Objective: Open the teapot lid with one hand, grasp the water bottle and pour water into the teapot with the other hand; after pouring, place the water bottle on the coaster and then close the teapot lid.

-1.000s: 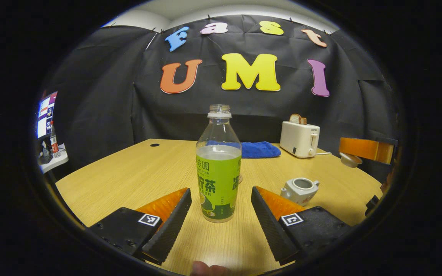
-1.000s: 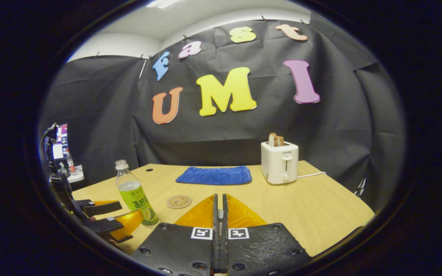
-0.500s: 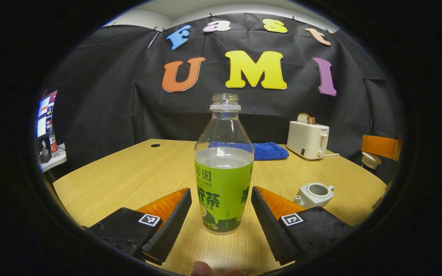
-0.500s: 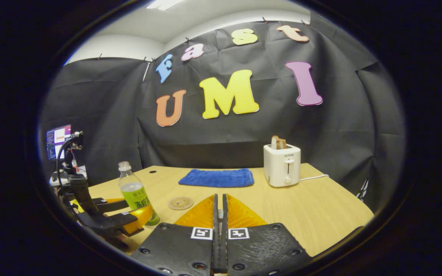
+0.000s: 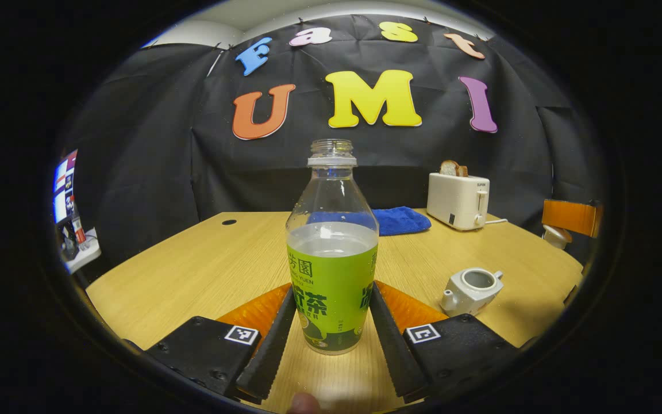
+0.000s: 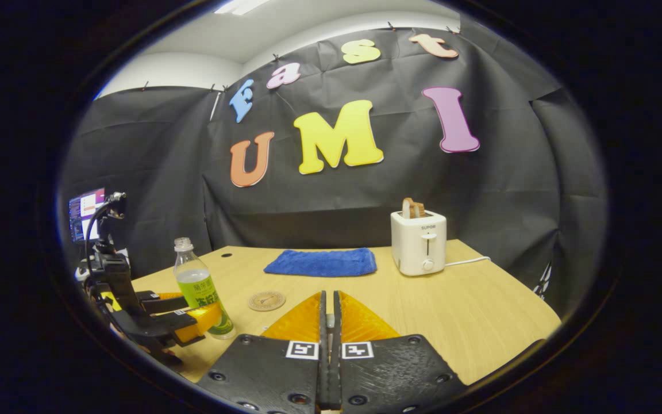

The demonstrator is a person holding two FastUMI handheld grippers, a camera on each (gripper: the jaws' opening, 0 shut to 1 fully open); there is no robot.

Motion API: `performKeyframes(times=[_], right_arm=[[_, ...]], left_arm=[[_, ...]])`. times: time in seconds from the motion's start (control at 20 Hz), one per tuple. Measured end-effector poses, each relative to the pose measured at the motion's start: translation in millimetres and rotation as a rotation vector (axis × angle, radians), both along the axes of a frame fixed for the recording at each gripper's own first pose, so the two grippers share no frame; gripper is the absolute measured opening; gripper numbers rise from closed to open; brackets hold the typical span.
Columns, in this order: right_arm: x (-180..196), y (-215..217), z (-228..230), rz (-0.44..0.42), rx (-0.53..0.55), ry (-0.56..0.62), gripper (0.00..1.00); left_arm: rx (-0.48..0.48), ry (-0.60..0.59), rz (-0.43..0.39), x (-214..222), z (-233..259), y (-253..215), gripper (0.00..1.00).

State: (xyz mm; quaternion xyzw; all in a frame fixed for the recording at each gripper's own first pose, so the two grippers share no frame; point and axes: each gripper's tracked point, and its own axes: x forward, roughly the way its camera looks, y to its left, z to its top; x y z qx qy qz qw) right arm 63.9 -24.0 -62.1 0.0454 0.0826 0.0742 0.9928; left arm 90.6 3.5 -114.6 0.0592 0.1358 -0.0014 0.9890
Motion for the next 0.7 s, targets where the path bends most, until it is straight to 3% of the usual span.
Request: performKeyframes(times=[0.2, 0.7], right_arm=[[-3.1, -10.1, -2.9, -0.014, -0.003, 0.013, 0.00], [-13.8, -37.3, -13.0, -0.034, -0.006, 0.043, 0.00]], left_arm=[[0.197, 0.012, 0.003, -3.7, 21.9, 13.8, 0.77], [0.711, 0.119, -0.111, -12.6, 36.4, 13.3, 0.74]])
